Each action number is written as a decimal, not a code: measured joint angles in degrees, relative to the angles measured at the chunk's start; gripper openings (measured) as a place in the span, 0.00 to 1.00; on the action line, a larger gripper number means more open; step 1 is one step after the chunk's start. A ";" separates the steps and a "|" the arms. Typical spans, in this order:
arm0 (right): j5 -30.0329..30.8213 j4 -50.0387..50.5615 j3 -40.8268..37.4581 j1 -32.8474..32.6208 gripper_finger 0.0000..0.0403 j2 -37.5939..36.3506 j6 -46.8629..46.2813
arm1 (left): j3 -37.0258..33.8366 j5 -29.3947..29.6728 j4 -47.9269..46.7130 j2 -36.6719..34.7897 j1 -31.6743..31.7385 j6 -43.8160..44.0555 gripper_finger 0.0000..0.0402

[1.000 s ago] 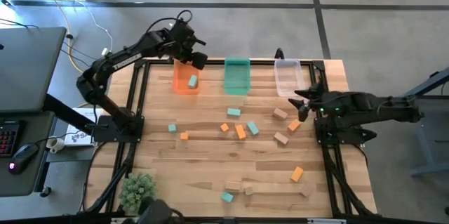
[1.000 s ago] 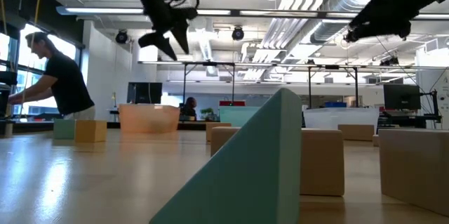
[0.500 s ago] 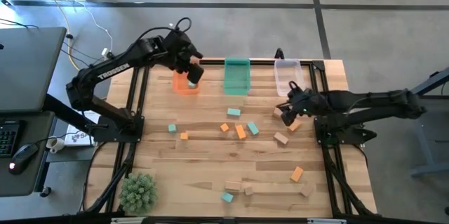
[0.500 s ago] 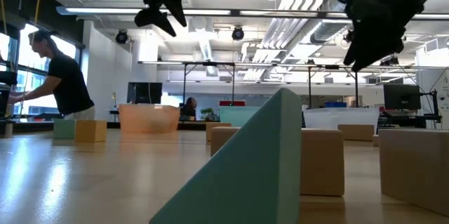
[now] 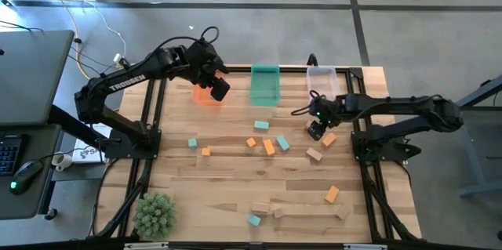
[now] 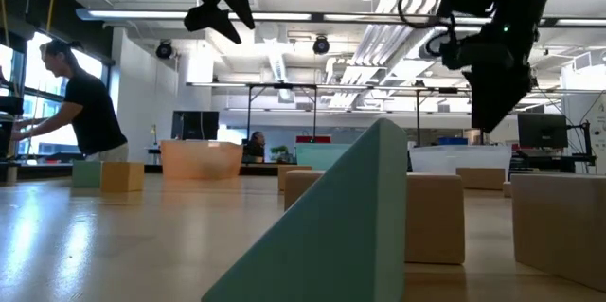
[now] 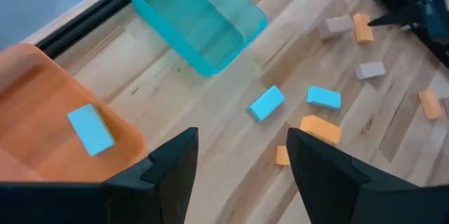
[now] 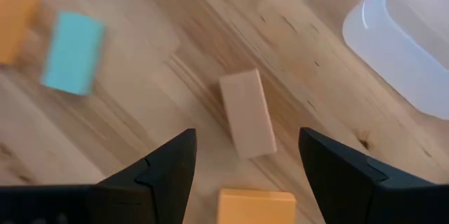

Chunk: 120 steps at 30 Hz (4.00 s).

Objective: Sort & place blocks by color
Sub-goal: Put the brown block into the transparent bin

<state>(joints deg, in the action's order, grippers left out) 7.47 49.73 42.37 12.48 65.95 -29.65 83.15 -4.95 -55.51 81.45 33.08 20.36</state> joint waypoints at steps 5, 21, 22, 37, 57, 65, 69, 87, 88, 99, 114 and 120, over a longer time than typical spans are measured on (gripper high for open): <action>0.19 -0.67 0.00 1.01 0.59 4.46 1.62 | 0.00 0.04 -0.39 0.00 -1.33 0.02 0.51; -0.47 -4.09 0.00 1.41 0.60 16.99 3.15 | -0.02 0.99 -0.41 0.02 -2.17 0.00 0.51; -0.49 -4.59 0.00 1.41 0.60 17.89 3.15 | -0.02 1.16 -0.41 0.02 -2.17 0.00 0.51; -3.62 -6.97 0.09 1.41 0.26 21.20 2.71 | -0.02 1.13 -0.41 0.07 -2.19 0.00 0.51; -0.17 -7.61 0.00 2.88 0.26 -2.27 -6.16 | -0.02 1.11 -0.39 0.07 -6.83 0.52 0.51; 7.01 -16.03 0.00 8.16 0.26 -10.59 -4.37 | -0.02 1.11 -0.15 0.07 -10.73 0.63 0.51; 11.96 -20.99 0.00 11.25 0.26 -11.94 -0.66 | -0.04 1.27 0.59 0.07 -12.59 0.63 0.51; 16.13 -26.16 0.00 26.46 0.26 -6.18 5.54 | -0.09 10.17 6.34 4.03 -20.53 0.98 0.51; 14.54 -25.14 0.00 27.43 0.26 -5.14 4.60 | -0.09 10.19 6.20 4.47 -20.79 1.52 0.51; 5.16 -21.93 -0.02 33.09 0.26 5.56 3.03 | -0.07 10.12 5.98 13.04 -22.37 2.03 0.51; 5.36 -22.13 -0.02 35.20 0.26 16.04 4.19 | -0.07 10.12 5.78 25.14 -22.06 5.72 0.51; 5.32 -22.15 -0.02 35.18 0.26 17.71 4.19 | -0.04 8.56 5.75 26.97 -21.79 7.66 0.51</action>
<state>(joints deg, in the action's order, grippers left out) 12.80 27.57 42.35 47.66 83.66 -25.45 83.11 3.61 -49.76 108.42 11.29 28.02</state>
